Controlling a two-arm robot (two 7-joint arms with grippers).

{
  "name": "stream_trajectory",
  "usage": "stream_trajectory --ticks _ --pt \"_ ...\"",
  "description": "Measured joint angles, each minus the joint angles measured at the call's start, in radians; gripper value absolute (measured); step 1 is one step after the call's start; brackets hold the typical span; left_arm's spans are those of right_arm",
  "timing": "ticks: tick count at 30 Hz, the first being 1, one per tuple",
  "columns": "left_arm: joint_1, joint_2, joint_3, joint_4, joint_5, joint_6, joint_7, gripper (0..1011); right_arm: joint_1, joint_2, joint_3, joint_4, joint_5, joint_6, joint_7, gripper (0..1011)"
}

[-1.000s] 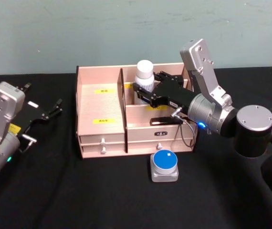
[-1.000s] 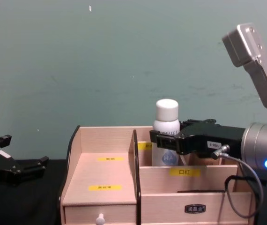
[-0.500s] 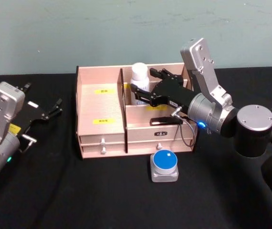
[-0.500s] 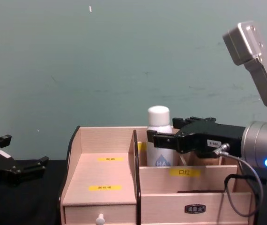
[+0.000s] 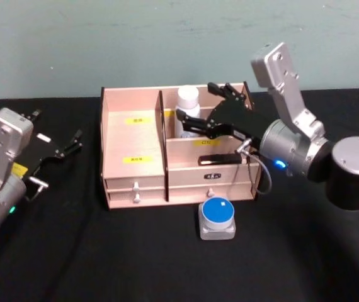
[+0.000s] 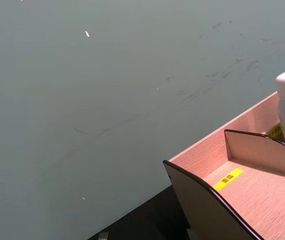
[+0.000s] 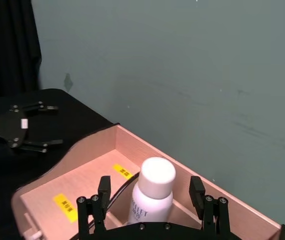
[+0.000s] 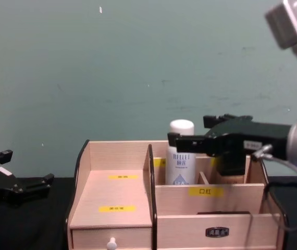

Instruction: Pick up the facial cleanser and watermelon frost from the table and place them into the tiered storage box.

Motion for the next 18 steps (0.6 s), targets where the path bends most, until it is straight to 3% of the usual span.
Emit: stream_trajectory --ticks 9,12,15,18 --pt "0.000 0.000 0.000 0.000 0.000 0.000 0.000 1010 -0.152 0.104 0.043 -0.284 0.034 0.129 -0.028 1002" --pt "0.000 0.000 0.000 0.000 0.000 0.000 0.000 1010 -0.200 0.130 0.052 -0.342 0.038 0.152 -0.039 1003" --pt "0.000 0.000 0.000 0.000 0.000 0.000 0.000 1010 -0.283 0.165 0.063 -0.418 0.037 0.182 -0.064 1002" --pt "0.000 0.000 0.000 0.000 0.000 0.000 0.000 1010 -0.332 0.177 0.068 -0.446 0.033 0.200 -0.082 1002"
